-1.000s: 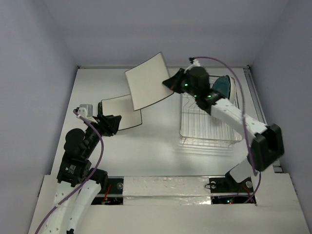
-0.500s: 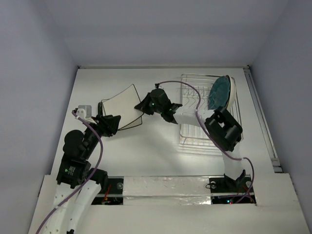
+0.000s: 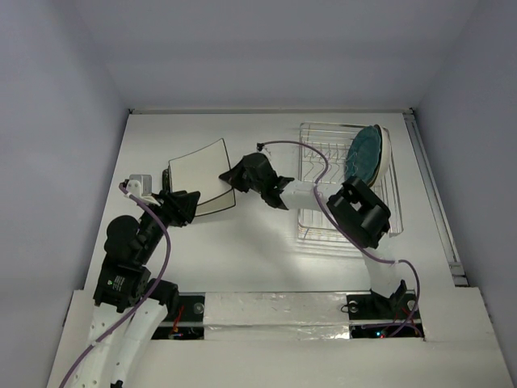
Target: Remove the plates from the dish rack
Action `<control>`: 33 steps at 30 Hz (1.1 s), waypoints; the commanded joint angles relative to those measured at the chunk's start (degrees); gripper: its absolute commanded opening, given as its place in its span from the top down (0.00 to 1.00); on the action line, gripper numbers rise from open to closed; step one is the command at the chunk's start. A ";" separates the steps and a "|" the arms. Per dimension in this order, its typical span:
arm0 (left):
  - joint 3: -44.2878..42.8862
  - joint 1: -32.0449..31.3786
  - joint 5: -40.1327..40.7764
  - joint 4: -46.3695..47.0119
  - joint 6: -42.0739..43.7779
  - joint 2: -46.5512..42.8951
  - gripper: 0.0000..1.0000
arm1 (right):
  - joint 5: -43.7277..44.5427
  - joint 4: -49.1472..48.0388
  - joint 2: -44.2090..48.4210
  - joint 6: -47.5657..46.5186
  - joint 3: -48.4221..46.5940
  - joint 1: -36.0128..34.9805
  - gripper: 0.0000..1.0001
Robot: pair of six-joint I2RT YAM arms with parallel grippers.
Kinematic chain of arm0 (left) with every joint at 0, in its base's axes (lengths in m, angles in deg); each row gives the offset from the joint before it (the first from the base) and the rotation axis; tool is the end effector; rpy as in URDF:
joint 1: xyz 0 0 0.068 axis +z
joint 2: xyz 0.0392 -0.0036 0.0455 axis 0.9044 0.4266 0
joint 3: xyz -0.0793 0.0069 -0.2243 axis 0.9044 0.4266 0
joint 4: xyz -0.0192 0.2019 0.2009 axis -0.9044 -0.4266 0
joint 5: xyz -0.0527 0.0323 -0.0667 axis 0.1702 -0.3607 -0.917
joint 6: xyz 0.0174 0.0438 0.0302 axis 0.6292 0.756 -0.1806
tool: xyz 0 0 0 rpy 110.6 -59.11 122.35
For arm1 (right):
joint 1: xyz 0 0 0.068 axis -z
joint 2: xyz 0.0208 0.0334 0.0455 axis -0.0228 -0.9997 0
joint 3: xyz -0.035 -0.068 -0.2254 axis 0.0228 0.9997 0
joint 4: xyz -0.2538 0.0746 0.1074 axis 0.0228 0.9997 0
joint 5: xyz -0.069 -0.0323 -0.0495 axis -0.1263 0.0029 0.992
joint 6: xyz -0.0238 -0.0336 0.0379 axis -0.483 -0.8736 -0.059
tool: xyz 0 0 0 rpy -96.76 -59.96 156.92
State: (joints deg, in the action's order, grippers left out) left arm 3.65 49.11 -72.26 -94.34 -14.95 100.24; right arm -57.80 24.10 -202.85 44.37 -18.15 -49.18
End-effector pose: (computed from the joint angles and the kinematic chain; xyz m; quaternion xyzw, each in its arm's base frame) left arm 0.1513 -0.0487 0.3401 0.0159 0.6740 -0.2946 0.6772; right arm 0.3300 0.3605 0.1389 0.1642 0.8100 0.4591 0.3259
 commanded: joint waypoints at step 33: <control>-0.03 0.35 -0.13 2.78 0.06 -1.84 0.57 | 25.38 41.69 7.54 -31.86 -21.75 -3.01 0.53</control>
State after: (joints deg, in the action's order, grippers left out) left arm 3.65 49.11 -72.26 -94.34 -14.95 98.86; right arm -39.96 62.19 -201.54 16.74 -42.02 -51.98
